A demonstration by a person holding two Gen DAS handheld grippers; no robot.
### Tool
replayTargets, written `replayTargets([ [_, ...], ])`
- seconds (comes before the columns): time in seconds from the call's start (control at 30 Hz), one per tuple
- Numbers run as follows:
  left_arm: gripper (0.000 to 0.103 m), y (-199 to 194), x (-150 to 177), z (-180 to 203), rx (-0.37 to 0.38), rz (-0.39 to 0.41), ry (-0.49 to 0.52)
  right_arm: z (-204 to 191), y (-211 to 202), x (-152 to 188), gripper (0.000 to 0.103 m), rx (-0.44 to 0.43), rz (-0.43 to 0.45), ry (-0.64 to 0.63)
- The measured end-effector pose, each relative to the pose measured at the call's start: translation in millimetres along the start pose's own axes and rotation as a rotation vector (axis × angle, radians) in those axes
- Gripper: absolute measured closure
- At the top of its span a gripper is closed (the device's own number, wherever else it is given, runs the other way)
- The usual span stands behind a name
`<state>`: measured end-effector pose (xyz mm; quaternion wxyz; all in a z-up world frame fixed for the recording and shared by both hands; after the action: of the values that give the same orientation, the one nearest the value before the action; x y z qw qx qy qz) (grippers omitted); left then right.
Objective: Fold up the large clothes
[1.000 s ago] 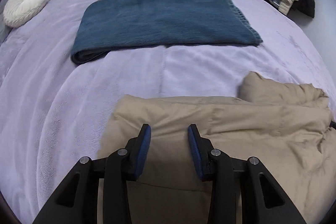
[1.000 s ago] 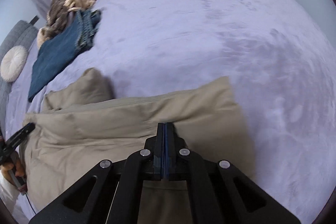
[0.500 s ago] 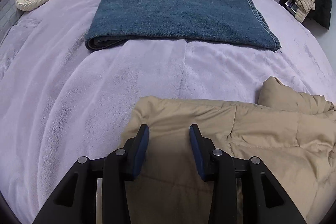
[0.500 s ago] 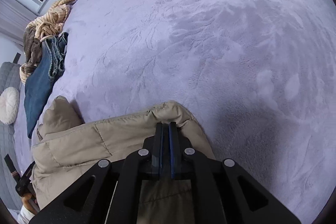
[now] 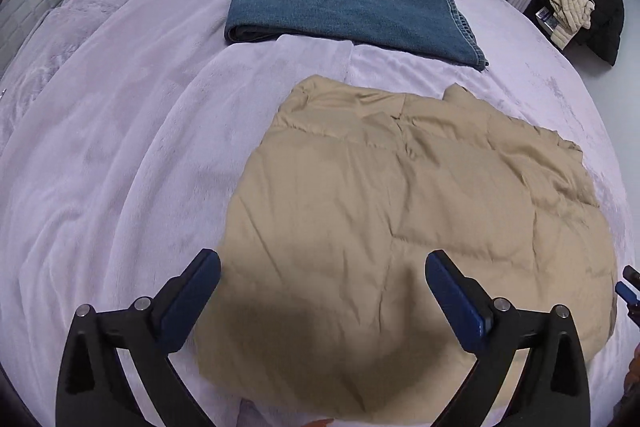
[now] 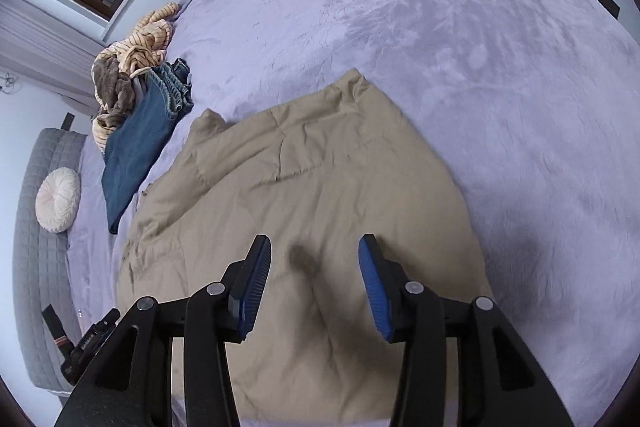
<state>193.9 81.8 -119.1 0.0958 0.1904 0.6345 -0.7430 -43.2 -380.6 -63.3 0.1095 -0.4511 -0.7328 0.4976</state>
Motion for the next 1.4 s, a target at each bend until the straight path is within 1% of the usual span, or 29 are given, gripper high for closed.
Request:
replayTargets([
  [0.07, 0.001, -8, 14, 1, 0.009, -0.016, -0.007, 2, -10, 18, 0.046, -0.005, -0.001, 0.014],
  [0.2, 0.001, -18, 39, 1, 0.035, -0.054, -0.034, 10, -24, 48, 0.045, -0.017, -0.015, 0.053],
  [0.27, 0.001, -22, 53, 2, 0.048, -0.076, -0.051, 13, -29, 63, 0.038, -0.021, -0.025, 0.071],
  [0.43, 0.001, -21, 75, -1, 0.089, -0.135, -0.105, 24, -33, 89, 0.029, -0.048, -0.047, 0.114],
  [0.5, 0.001, -18, 82, -3, 0.109, -0.156, -0.137, 29, -30, 94, 0.018, -0.064, -0.059, 0.141],
  [0.6, 0.001, -11, 91, -8, 0.132, -0.179, -0.182, 39, -23, 102, 0.018, -0.108, -0.065, 0.199],
  [0.7, 0.001, -4, 96, -13, 0.16, -0.173, -0.201, 48, -13, 107, 0.017, -0.136, -0.07, 0.256],
  [0.73, 0.001, -2, 96, -15, 0.165, -0.168, -0.206, 51, -10, 108, 0.01, -0.143, -0.069, 0.267],
  [0.77, 0.001, 1, 98, -18, 0.179, -0.166, -0.216, 52, -7, 109, 0.007, -0.148, -0.064, 0.272],
  [0.83, 0.001, 7, 98, -24, 0.238, -0.174, -0.249, 55, -3, 109, 0.007, -0.167, -0.052, 0.283],
  [0.87, 0.001, 11, 100, -28, 0.287, -0.181, -0.28, 57, 0, 110, 0.007, -0.181, -0.048, 0.292],
  [0.97, 0.001, 23, 103, -37, 0.398, -0.199, -0.358, 62, 9, 108, 0.007, -0.222, -0.036, 0.33],
  [1.03, 0.001, 32, 103, -40, 0.444, -0.204, -0.397, 64, 16, 106, 0.007, -0.243, -0.031, 0.351],
  [1.07, 0.001, 36, 102, -41, 0.46, -0.203, -0.407, 64, 19, 105, 0.003, -0.254, -0.032, 0.359],
  [1.1, 0.001, 39, 100, -41, 0.468, -0.197, -0.413, 63, 24, 103, 0.0, -0.271, -0.033, 0.369],
  [1.27, 0.001, 43, 77, -38, 0.485, -0.131, -0.427, 57, 44, 92, 0.0, -0.389, -0.045, 0.426],
  [1.33, 0.001, 49, 70, -37, 0.471, -0.119, -0.439, 51, 53, 86, 0.0, -0.402, -0.052, 0.427],
  [1.4, 0.001, 61, 65, -37, 0.443, -0.116, -0.461, 47, 61, 83, 0.0, -0.391, -0.066, 0.425],
])
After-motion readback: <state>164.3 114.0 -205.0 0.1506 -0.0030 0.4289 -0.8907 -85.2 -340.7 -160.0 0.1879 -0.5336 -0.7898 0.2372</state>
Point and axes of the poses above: each gripper's, at about its wrist camera, not at the fingertips, and y roughly the way its jaws point, z to its right, x to its underside, the point moved 1 cm from there along y, roughly the way its jaws point, and after that the axes turned 2 degrees about -x, right-handed, at the moved point
